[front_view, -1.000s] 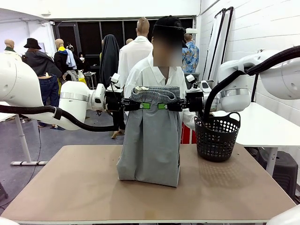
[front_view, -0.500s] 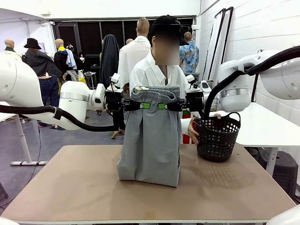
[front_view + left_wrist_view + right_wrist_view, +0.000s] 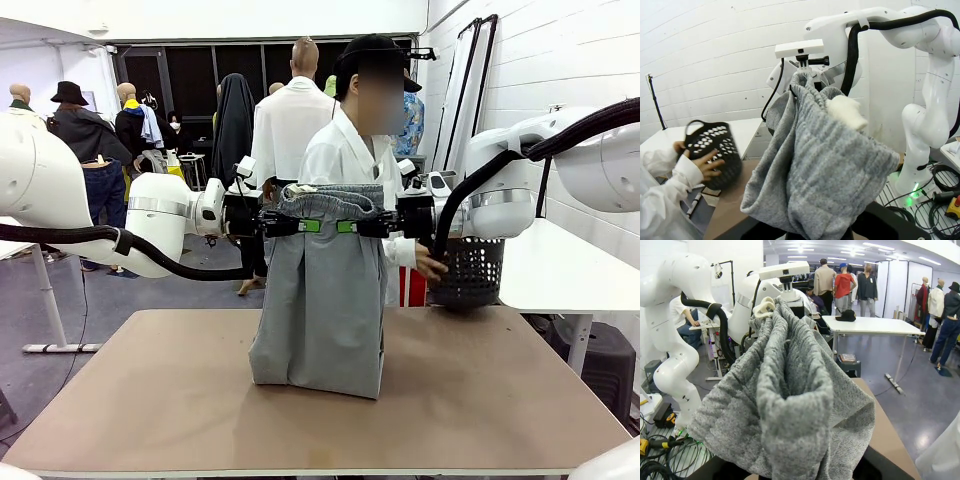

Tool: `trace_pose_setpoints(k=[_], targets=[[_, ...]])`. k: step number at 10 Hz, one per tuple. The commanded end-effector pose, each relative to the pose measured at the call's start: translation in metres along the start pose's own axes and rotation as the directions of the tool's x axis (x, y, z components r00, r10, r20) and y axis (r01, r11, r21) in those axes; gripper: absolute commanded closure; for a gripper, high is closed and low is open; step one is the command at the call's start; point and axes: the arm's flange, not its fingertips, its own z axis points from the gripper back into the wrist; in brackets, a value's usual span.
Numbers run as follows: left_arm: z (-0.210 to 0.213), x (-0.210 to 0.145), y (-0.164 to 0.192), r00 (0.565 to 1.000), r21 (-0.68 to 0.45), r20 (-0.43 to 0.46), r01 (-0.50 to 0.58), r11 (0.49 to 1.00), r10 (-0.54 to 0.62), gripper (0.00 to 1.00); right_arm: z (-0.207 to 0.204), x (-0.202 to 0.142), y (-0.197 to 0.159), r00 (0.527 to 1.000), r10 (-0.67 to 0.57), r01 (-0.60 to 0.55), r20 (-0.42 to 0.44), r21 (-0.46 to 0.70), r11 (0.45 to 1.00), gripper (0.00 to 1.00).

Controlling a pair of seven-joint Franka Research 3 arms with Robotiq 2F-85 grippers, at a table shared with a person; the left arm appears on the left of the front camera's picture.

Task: Fold the training pants.
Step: Fold the Training pants in half.

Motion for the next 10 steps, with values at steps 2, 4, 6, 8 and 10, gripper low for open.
trace_pose_setpoints(k=[2, 4, 6, 8, 10], targets=[[0.003, 0.005, -0.018, 1.0, 0.004, -0.006, -0.014, 1.0, 0.014, 1.0, -0.004, 0.004, 0.008, 0.999, -0.028, 0.026, 0.029, 0.052, 0.998, 1.0], [0.006, 0.007, -0.04, 0.999, 0.022, -0.008, -0.032, 0.999, 0.032, 1.0, -0.008, 0.005, 0.02, 0.998, -0.06, 0.057, 0.021, 0.109, 0.992, 1.0], [0.015, 0.005, -0.056, 0.999, 0.047, -0.006, -0.039, 0.998, 0.039, 1.0, -0.018, 0.007, 0.022, 0.998, -0.063, 0.061, 0.006, 0.139, 0.988, 1.0], [0.023, 0.002, -0.052, 0.999, 0.079, 0.02, -0.045, 0.996, 0.044, 1.0, -0.025, 0.013, 0.014, 0.998, -0.059, 0.062, -0.026, 0.141, 0.988, 1.0], [0.028, 0.008, -0.023, 0.998, 0.108, 0.044, -0.052, 0.993, 0.048, 1.0, -0.032, 0.025, -0.006, 0.996, -0.055, 0.064, -0.066, 0.143, 0.988, 1.0]])
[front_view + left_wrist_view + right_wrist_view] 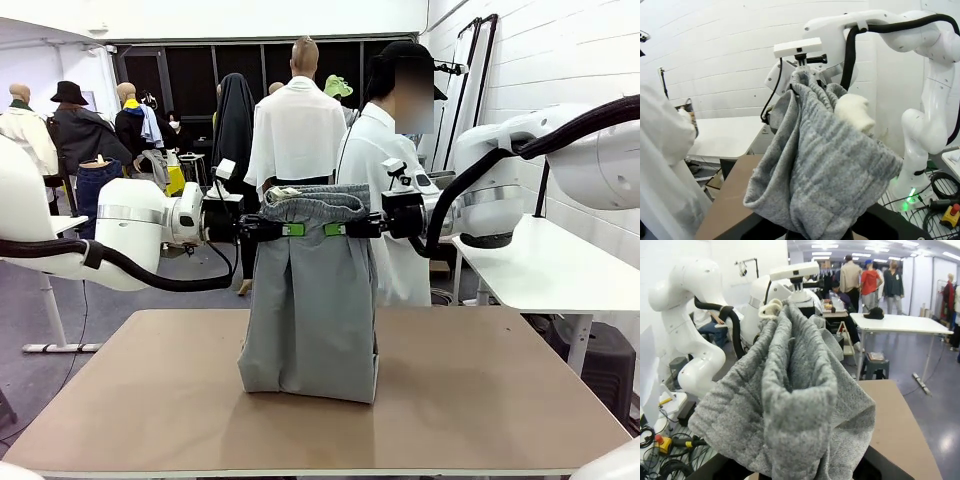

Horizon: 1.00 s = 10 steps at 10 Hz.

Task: Fold the training pants.
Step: Fold the Training pants in half.

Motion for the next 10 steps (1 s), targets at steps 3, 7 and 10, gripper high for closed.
trace_pose_setpoints(k=[3, 7, 10], targets=[[-0.009, 0.035, 0.071, 1.0, 0.034, 0.011, -0.017, 0.999, 0.017, 1.0, -0.012, 0.046, -0.061, 0.996, 0.026, -0.024, -0.081, 0.016, 1.0, 1.0], [-0.009, 0.067, 0.11, 1.0, 0.123, 0.009, 0.003, 0.992, -0.004, 1.0, -0.023, 0.079, -0.106, 0.99, 0.08, -0.079, -0.12, 0.008, 0.997, 1.0], [-0.003, 0.051, 0.106, 1.0, 0.104, 0.005, 0.015, 0.994, -0.015, 1.0, -0.013, 0.072, -0.093, 0.992, 0.093, -0.093, -0.088, 0.011, 0.996, 1.0]])
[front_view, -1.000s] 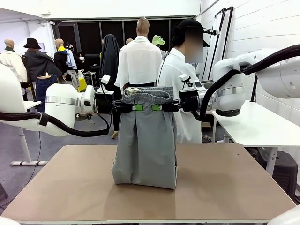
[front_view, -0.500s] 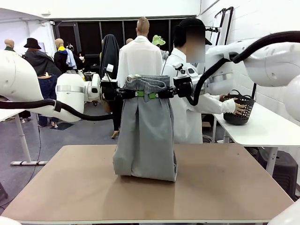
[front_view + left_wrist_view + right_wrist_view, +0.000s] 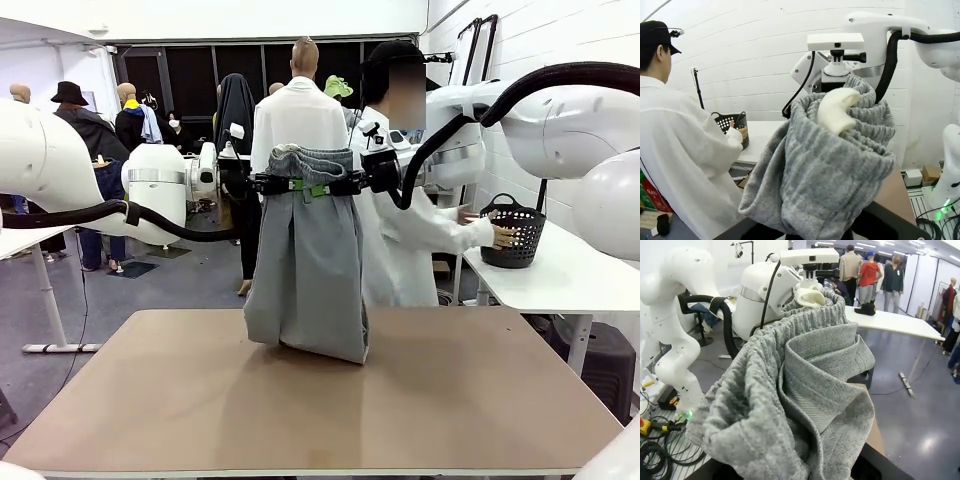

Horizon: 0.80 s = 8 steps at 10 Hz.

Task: Fold the training pants.
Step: Fold the Training pants in half.

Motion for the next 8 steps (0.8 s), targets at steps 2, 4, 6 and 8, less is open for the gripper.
trace_pose_setpoints(k=[2, 4, 6, 8], targets=[[-0.003, -0.002, -0.005, 1.0, -0.027, 0.005, 0.003, 1.0, -0.002, 1.0, -0.001, -0.003, 0.009, 1.0, -0.007, 0.007, 0.004, 0.009, 1.0, 1.0], [-0.002, -0.004, -0.002, 1.0, -0.005, -0.003, -0.008, 1.0, 0.008, 1.0, 0.0, -0.004, 0.001, 1.0, -0.009, 0.009, -0.002, 0.003, 1.0, 1.0], [-0.004, 0.001, 0.011, 1.0, 0.006, 0.013, -0.014, 1.0, 0.014, 1.0, 0.003, 0.008, -0.029, 0.999, 0.006, -0.005, -0.037, 0.044, 0.999, 1.0], [0.002, 0.007, 0.029, 1.0, 0.037, 0.011, -0.017, 0.999, 0.017, 1.0, 0.006, 0.02, -0.054, 0.998, 0.031, -0.029, -0.05, 0.04, 0.999, 1.0]])
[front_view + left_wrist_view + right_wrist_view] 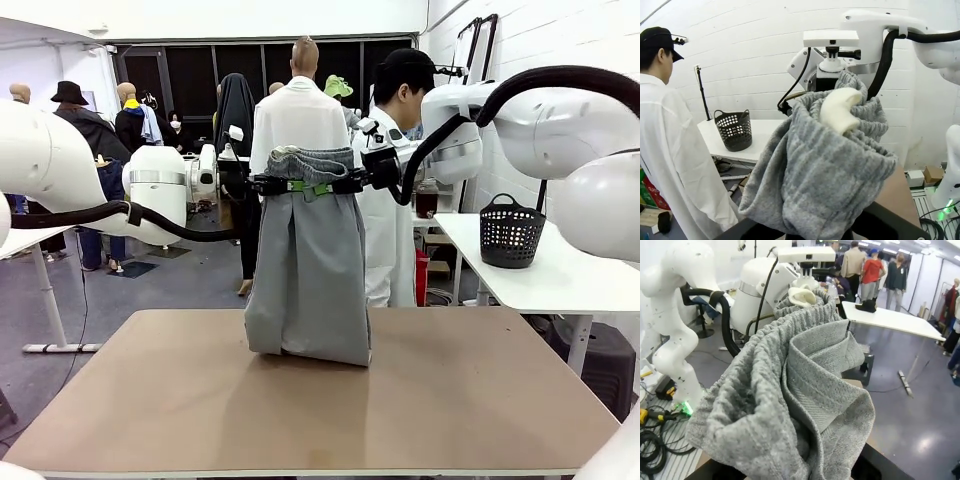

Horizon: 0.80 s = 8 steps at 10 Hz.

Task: Fold the training pants.
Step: Fold the Training pants in half.

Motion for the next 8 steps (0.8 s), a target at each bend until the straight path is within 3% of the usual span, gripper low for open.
trace_pose_setpoints(k=[1, 5, 8], targets=[[-0.001, 0.015, 0.023, 1.0, 0.03, 0.003, -0.014, 0.999, 0.014, 1.0, 0.002, 0.015, -0.035, 1.0, -0.015, 0.015, -0.016, 0.016, 1.0, 1.0], [0.002, 0.027, 0.061, 0.999, 0.092, -0.028, -0.018, 0.996, 0.021, 1.0, 0.011, 0.015, -0.07, 0.999, -0.02, 0.02, -0.026, -0.01, 1.0, 1.0], [-0.004, 0.007, 0.071, 0.999, 0.1, 0.005, -0.035, 0.994, 0.034, 1.0, 0.009, 0.003, -0.077, 1.0, -0.014, 0.014, -0.025, -0.006, 1.0, 1.0]])
